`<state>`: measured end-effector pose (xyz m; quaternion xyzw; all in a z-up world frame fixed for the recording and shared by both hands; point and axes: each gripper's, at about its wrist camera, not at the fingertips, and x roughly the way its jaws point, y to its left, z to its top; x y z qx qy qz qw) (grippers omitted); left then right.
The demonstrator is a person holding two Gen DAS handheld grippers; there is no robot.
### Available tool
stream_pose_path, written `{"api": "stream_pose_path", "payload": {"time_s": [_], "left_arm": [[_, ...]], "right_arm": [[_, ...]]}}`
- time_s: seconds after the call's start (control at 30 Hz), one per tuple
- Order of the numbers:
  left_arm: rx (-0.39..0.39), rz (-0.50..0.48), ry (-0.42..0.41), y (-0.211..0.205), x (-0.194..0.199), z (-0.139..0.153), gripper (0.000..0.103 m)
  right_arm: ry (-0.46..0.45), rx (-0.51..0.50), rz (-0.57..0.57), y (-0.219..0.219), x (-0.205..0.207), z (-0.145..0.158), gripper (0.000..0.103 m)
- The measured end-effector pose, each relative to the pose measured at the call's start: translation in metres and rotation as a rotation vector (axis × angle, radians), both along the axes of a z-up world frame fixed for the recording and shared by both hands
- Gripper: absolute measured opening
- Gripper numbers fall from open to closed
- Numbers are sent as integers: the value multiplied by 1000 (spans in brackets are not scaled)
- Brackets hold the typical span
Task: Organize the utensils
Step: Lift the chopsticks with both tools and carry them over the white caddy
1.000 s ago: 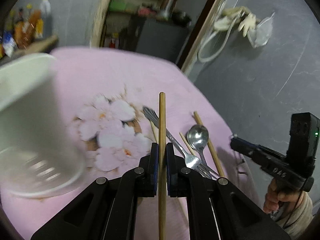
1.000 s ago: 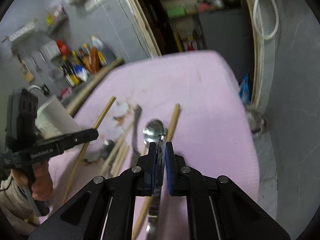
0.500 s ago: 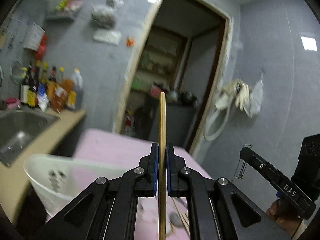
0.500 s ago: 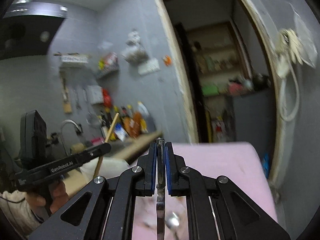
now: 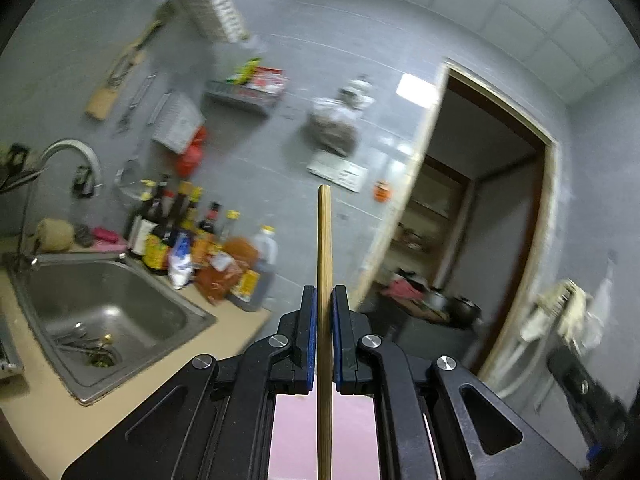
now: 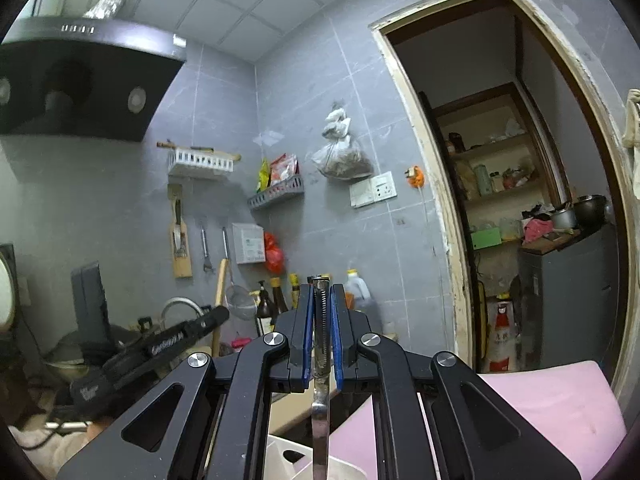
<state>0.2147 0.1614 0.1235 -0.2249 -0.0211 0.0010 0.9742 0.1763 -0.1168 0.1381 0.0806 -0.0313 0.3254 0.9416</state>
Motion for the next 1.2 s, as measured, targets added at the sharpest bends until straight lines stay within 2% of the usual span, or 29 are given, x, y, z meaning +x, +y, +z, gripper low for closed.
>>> {"api": "stream_pose_path", "payload": {"time_s": [0.1, 0.23, 0.43, 0.73, 1.0, 1.2], "left_arm": [[-49, 69, 11, 15, 3, -13, 5], [-63, 142, 4, 19, 1, -24, 5], [-3, 200, -6, 7, -12, -30, 5], [76, 174, 68, -13, -20, -53, 5], [152, 73, 179, -29, -20, -66, 5], [178, -18, 233, -39, -25, -73, 5]], "right_arm": [[-2, -34, -8, 10, 5, -16, 6], [15, -67, -12, 18, 11, -33, 6], [54, -96, -5, 21, 15, -52, 6], [132, -154, 3, 25, 19, -69, 7], [220, -190, 11, 27, 23, -82, 7], [229, -199, 16, 26, 19, -84, 11]]}}
